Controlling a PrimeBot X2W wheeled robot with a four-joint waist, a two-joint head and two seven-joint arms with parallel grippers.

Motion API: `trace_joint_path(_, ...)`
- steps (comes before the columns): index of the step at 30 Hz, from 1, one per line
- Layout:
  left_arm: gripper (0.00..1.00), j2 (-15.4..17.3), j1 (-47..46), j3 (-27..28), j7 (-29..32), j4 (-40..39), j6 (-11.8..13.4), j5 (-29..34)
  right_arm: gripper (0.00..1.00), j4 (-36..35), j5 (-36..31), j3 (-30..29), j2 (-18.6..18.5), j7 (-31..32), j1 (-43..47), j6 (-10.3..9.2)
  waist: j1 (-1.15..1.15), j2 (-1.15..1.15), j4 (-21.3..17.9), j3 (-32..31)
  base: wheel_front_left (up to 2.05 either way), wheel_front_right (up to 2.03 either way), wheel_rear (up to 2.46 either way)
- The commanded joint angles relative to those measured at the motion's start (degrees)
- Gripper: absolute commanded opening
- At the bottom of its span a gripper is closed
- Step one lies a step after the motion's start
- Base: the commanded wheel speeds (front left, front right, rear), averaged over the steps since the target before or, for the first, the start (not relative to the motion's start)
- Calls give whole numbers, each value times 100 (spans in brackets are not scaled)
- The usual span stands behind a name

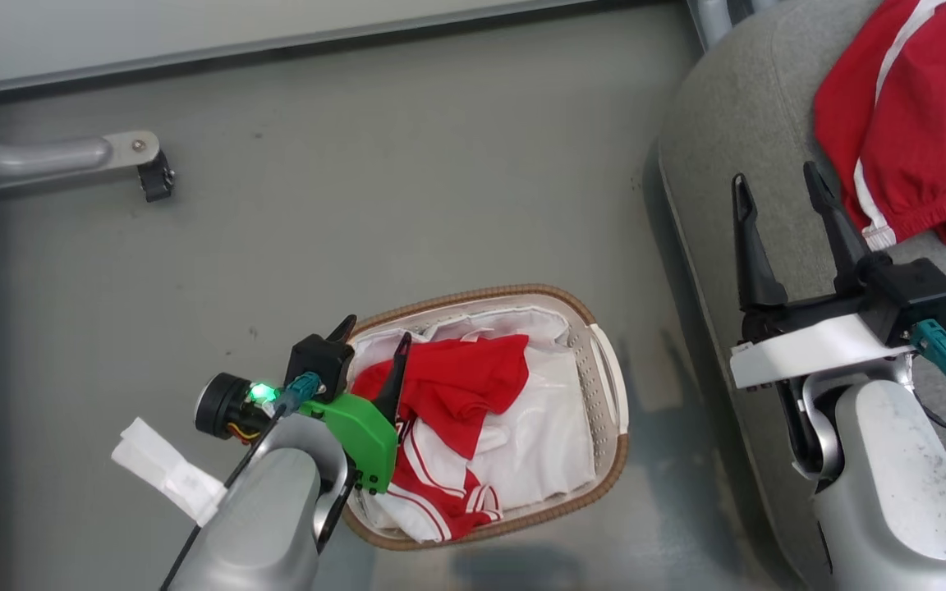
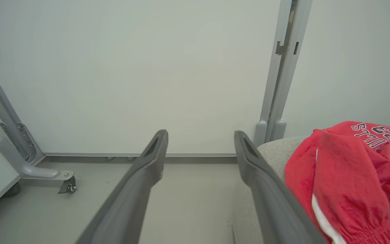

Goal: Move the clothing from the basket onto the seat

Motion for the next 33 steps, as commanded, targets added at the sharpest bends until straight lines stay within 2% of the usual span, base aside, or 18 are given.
trace_joint_path(1,100,26,-247,-69,22,171,-18,-15,100,-50,43,7,-14,-10,-144,-8,0,0,-429,702,0,0,0)
trace_joint_path(11,100,46,-1004,-536,232,1343,-18,-83,100,-244,277,92,-12,-10,-527,-8,0,0,-811,1565,0,0,0)
trace_joint_path(20,100,145,-1415,-682,390,2028,2,-91,100,-410,500,231,-12,-10,-808,-8,0,0,-1096,2175,0,0,0)
trace_joint_path(33,100,298,-1819,-659,696,2410,449,-165,100,-565,717,368,-12,-10,-1002,-8,0,0,-1315,2706,0,0,0)
